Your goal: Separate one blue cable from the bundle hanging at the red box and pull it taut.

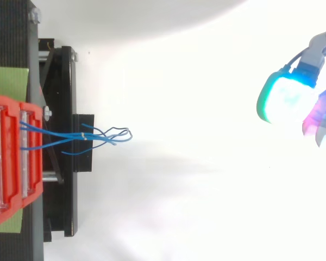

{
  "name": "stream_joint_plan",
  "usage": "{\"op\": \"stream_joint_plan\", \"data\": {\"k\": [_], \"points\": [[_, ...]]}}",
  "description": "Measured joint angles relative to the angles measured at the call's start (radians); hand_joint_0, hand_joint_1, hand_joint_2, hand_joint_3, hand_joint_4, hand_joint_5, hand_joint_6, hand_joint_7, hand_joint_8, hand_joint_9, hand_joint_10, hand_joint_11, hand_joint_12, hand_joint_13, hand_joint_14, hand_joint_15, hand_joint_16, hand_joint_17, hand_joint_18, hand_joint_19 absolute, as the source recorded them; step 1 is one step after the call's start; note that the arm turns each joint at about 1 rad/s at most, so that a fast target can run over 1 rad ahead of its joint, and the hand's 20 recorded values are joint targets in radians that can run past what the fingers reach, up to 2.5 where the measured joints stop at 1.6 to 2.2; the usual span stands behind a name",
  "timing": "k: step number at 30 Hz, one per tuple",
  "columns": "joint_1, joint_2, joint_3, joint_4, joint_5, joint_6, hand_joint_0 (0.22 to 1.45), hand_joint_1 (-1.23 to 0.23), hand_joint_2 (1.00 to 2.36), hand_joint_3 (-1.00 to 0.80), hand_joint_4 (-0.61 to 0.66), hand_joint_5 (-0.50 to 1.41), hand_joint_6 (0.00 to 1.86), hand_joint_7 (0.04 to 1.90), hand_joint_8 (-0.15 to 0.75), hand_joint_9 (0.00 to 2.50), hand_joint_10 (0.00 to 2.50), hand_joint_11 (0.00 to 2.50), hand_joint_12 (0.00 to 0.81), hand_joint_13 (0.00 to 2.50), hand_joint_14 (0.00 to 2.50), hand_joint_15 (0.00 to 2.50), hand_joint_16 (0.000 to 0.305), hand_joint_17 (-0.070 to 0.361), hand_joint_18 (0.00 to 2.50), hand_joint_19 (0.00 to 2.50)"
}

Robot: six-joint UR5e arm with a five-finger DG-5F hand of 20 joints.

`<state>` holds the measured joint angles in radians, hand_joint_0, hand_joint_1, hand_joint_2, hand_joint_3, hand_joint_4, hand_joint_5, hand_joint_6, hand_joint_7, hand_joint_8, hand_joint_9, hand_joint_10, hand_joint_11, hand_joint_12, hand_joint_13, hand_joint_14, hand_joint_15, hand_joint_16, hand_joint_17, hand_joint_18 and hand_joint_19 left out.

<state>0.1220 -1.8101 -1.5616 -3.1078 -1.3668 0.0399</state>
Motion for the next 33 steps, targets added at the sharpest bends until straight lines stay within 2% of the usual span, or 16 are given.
{"op": "stream_joint_plan", "data": {"k": [15,33], "points": [[0.000,0.000,0.000,0.000,-0.001,0.000,0.57,-0.69,1.00,-0.45,0.31,-0.14,0.50,0.87,0.338,1.01,0.01,0.42,0.336,0.93,0.02,0.45,0.044,0.100,0.79,0.69],[0.000,0.000,0.000,0.000,-0.001,0.000,0.57,-0.69,1.00,-0.44,0.29,-0.14,0.50,0.86,0.330,1.01,0.01,0.42,0.319,0.91,0.02,0.45,0.046,0.102,0.74,0.67]]}}
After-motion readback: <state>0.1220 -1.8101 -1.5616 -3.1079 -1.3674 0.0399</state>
